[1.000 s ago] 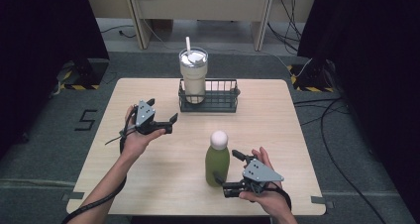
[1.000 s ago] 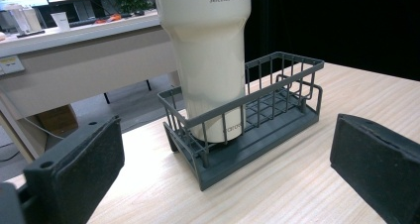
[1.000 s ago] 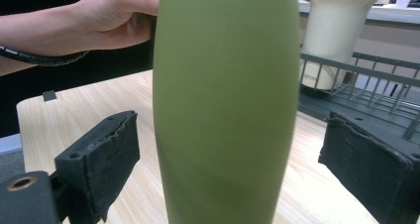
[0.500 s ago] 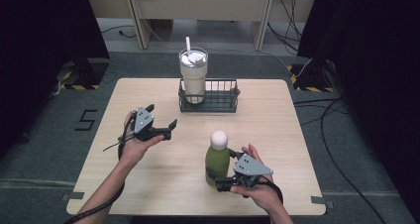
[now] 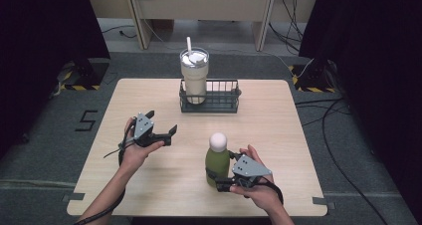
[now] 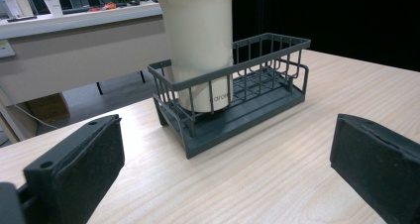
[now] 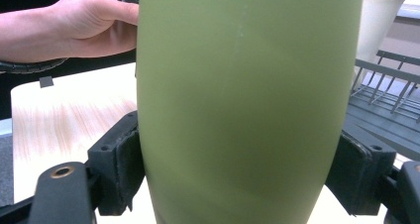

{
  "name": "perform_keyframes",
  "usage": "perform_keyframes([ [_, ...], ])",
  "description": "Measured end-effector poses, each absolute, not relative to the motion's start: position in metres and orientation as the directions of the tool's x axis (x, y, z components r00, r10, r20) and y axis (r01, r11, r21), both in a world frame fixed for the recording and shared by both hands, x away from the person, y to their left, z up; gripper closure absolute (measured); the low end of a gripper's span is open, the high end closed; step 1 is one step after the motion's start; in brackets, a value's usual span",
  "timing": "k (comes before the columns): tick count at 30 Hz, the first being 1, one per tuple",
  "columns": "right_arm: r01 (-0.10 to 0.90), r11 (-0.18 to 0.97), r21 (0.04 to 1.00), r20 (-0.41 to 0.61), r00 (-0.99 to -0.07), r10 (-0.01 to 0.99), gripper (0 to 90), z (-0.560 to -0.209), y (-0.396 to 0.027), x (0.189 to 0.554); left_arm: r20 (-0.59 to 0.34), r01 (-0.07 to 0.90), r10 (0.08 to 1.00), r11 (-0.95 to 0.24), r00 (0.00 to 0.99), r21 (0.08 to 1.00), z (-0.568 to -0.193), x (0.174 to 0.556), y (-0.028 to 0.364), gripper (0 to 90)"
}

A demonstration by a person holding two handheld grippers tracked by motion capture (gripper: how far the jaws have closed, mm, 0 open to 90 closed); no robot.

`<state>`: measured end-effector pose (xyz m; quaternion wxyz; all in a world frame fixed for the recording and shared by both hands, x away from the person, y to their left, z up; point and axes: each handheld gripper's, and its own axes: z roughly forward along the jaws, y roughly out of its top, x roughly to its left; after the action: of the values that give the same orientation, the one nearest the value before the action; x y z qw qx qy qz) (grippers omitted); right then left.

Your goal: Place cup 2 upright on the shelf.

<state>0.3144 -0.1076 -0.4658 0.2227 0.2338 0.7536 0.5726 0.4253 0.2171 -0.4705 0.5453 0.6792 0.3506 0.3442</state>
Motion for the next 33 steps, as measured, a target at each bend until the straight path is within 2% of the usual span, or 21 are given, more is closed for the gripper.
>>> perform_keyframes([
  [9, 0.123, 0.207, 0.971, -0.033, -0.783, 0.622, 21.0, -0.463, -0.109, 0.317, 0.078, 0.105, 0.854, -0.153, 0.514, 0.983, -0.473, 0.424, 0.219, 0.0],
  [33, 0.119, 0.16, 0.98, -0.031, -0.701, 0.713, 21.0, -0.441, -0.129, 0.338, 0.057, 0.113, 0.86, -0.132, 0.507, 0.985, -0.473, 0.423, 0.223, 0.0],
])
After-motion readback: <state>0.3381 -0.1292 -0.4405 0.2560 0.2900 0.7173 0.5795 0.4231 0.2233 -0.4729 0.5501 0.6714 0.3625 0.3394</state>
